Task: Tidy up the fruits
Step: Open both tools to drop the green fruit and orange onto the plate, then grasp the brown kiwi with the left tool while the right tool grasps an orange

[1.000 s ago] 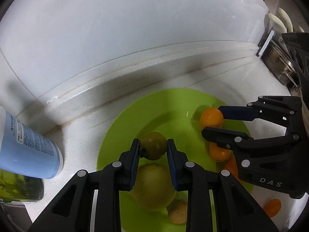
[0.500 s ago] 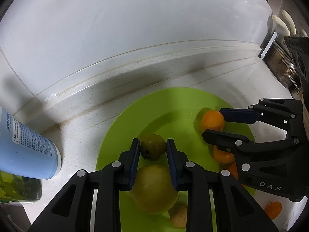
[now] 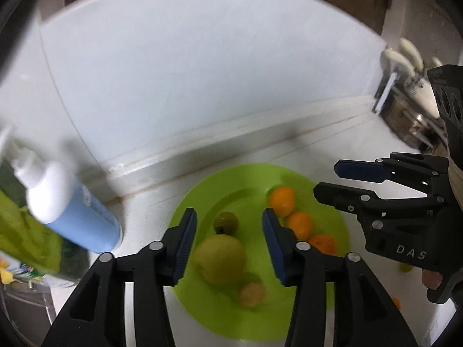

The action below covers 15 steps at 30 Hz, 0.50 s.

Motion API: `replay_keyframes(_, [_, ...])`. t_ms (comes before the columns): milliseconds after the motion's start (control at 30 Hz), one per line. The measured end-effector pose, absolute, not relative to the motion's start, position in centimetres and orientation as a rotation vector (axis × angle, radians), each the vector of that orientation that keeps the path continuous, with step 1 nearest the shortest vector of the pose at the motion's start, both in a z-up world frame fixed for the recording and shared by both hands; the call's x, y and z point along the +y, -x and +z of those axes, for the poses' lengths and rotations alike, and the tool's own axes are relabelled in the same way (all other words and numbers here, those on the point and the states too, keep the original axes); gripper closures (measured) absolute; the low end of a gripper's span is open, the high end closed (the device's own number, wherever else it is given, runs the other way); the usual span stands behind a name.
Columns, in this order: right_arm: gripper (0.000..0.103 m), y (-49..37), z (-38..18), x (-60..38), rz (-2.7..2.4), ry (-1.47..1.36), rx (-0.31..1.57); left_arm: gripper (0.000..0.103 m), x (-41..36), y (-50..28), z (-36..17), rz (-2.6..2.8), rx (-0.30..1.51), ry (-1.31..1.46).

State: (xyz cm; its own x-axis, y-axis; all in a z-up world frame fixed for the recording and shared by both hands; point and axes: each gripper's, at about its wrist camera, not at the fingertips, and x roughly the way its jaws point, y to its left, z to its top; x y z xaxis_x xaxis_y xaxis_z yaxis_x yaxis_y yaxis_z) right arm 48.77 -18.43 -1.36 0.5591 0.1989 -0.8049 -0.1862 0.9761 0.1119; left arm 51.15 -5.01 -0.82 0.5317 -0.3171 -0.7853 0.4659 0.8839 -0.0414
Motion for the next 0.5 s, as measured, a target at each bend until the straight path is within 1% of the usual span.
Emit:
replay_keyframes(100, [0.062,-46.6,0.9,-18.8,0.211,-0.022,0.888,0.051,-5.2,-49.0,1.4,-0.485,0.84,-0.178])
replay_keyframes(167, [0.06,-44.8,2.5,-19.1,0.202,-0.022,0.844,0.048,-5.2,-47.6,2.6,-0.488,0.807,-0.178])
replay_keyframes(200, [0.056,-44.0,3.0,-19.1,0.196,-0.02,0.826,0.046,-5.1,-46.8,3.2,-0.488,0.788,-0.177])
replay_keyframes(233, [0.055,-43.0,3.8,-19.2,0.188,-0.018,0.802,0.046,-4.9,-46.1,3.7,-0.492,0.772,-0.174])
replay_keyframes(400, [0.055,-39.1,6.1,-19.6,0.139,-0.006,0.72,0.042,-4.8,-42.1,5.7,-0.504,0.716,-0.173])
replay_keyframes(500, [0.049,-36.8,6.8,-19.9,0.107,-0.006,0.683,0.041,-5.1,-39.7,6.4,-0.507,0.679,-0.189])
